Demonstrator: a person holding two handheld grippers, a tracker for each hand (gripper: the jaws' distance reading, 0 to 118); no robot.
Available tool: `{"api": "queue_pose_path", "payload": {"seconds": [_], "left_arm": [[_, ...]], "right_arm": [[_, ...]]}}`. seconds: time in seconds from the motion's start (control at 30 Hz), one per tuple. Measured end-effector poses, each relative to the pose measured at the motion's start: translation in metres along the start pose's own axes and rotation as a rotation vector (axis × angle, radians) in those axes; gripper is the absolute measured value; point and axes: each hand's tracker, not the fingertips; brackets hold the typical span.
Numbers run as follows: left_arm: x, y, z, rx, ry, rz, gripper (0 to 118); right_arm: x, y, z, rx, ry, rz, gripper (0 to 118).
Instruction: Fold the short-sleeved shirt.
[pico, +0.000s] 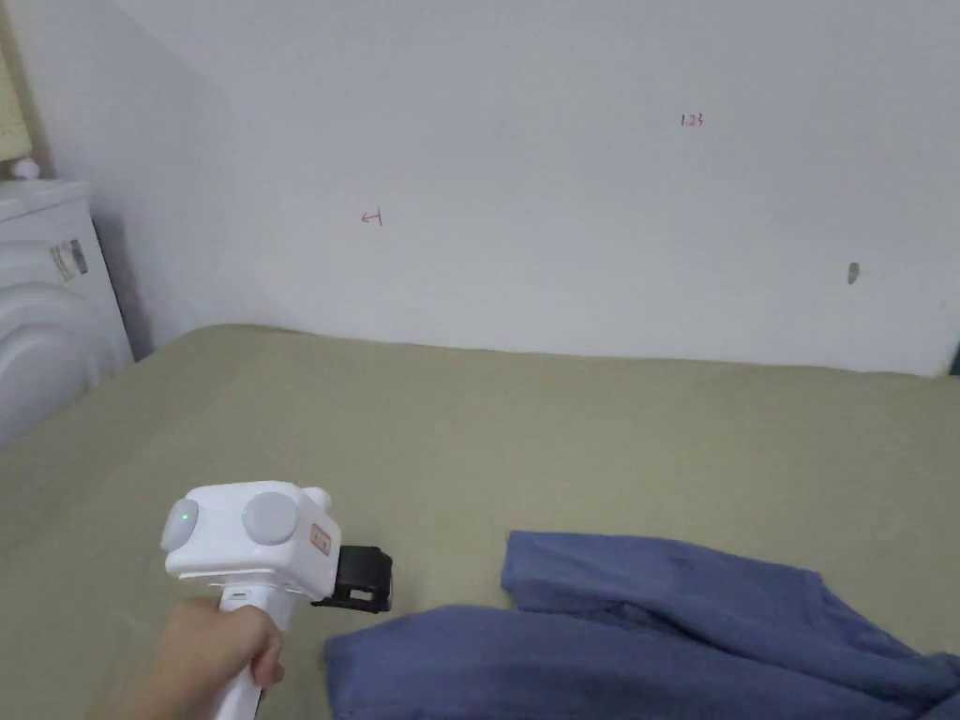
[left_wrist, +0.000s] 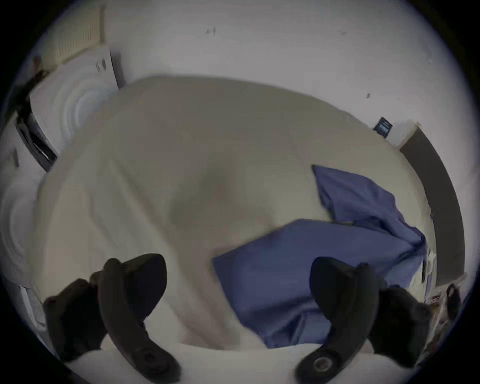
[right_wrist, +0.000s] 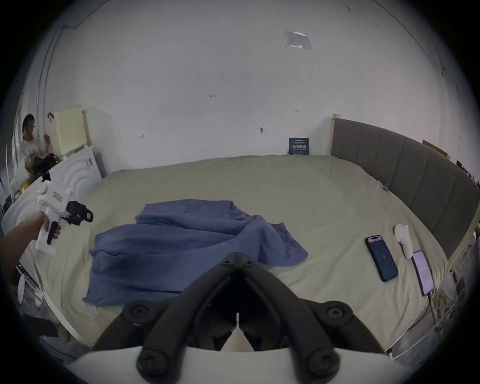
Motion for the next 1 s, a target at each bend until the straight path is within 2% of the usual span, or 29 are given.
{"api": "queue_pose_path", "payload": {"seconds": [0.07, 0.13, 0.17, 0.2, 0.23, 0.27, 0.3, 0.33, 0.4, 0.47, 0.5, 0.57, 0.6, 0.63, 0.67, 0.7, 0.73, 0.83, 0.87, 0.93, 1.0], "left_arm": [[-0.007, 0.000, -0.029, -0.068, -0.028, 0.096, 101], [-0.010, -0.007, -0.047, -0.125, 0.044, 0.131, 79], [-0.009, -0.011, -0.054, -0.148, 0.090, 0.105, 77], [-0.005, -0.014, -0.050, -0.091, 0.128, 0.041, 77], [0.001, -0.021, -0.038, -0.040, 0.083, 0.015, 76], [0.006, -0.024, -0.032, -0.013, 0.101, -0.005, 64], [0.013, -0.026, -0.024, 0.003, 0.166, -0.035, 31], [0.014, -0.028, -0.020, 0.006, 0.132, -0.058, 0], [0.015, -0.032, -0.017, -0.026, -0.023, -0.047, 0], [0.021, -0.034, -0.018, -0.051, -0.050, -0.053, 0], [0.029, -0.036, -0.010, -0.040, -0.053, -0.058, 0], [0.036, -0.037, -0.004, -0.019, -0.049, -0.073, 0], [0.037, -0.037, -0.001, -0.020, -0.058, -0.078, 0], [0.038, -0.035, -0.002, -0.017, -0.067, -0.073, 0], [0.040, -0.035, 0.000, -0.021, -0.081, -0.072, 0], [0.042, -0.036, 0.002, -0.011, -0.089, -0.074, 0], [0.043, -0.036, 0.003, -0.002, -0.094, -0.078, 0], [0.045, -0.032, -0.003, -0.016, -0.099, -0.084, 0], [0.044, -0.033, -0.004, -0.018, -0.104, -0.086, 0], [0.046, -0.033, -0.006, -0.021, -0.109, -0.079, 0], [0.044, -0.034, -0.009, -0.031, -0.118, -0.075, 0]], "right_arm": [[0.006, -0.002, -0.006, -0.015, -0.010, -0.022, 1], [0.010, -0.002, -0.011, -0.029, -0.009, -0.041, 1], [0.011, -0.001, -0.014, -0.032, -0.011, -0.036, 1], [0.011, -0.001, -0.016, -0.033, -0.016, -0.030, 1], [0.011, -0.001, -0.017, -0.028, -0.018, -0.020, 1], [0.011, -0.001, -0.019, -0.021, -0.026, -0.002, 1], [0.011, -0.001, -0.021, -0.020, -0.031, 0.003, 1], [0.012, 0.000, -0.024, -0.018, -0.033, 0.006, 1], [0.014, 0.005, -0.033, -0.021, -0.052, 0.013, 1], [0.024, 0.013, -0.044, -0.040, -0.070, -0.003, 1], [0.032, 0.017, -0.049, -0.053, -0.099, -0.043, 1], [0.054, 0.027, -0.060, -0.066, -0.077, -0.136, 2], [0.065, 0.033, -0.067, -0.070, -0.076, -0.193, 6], [0.076, 0.038, -0.077, -0.075, -0.054, -0.244, 36], [0.089, 0.044, -0.094, -0.120, -0.051, -0.278, 72], [0.099, 0.049, -0.114, -0.184, -0.039, -0.294, 99], [0.106, 0.048, -0.132, -0.245, -0.003, -0.303, 112], [0.109, 0.039, -0.189, -0.358, 0.071, -0.338, 111], [0.106, 0.033, -0.208, -0.403, 0.055, -0.363, 111], [0.095, 0.024, -0.236, -0.472, 0.030, -0.306, 111], [0.087, 0.011, -0.256, -0.505, 0.010, -0.293, 108]]}}
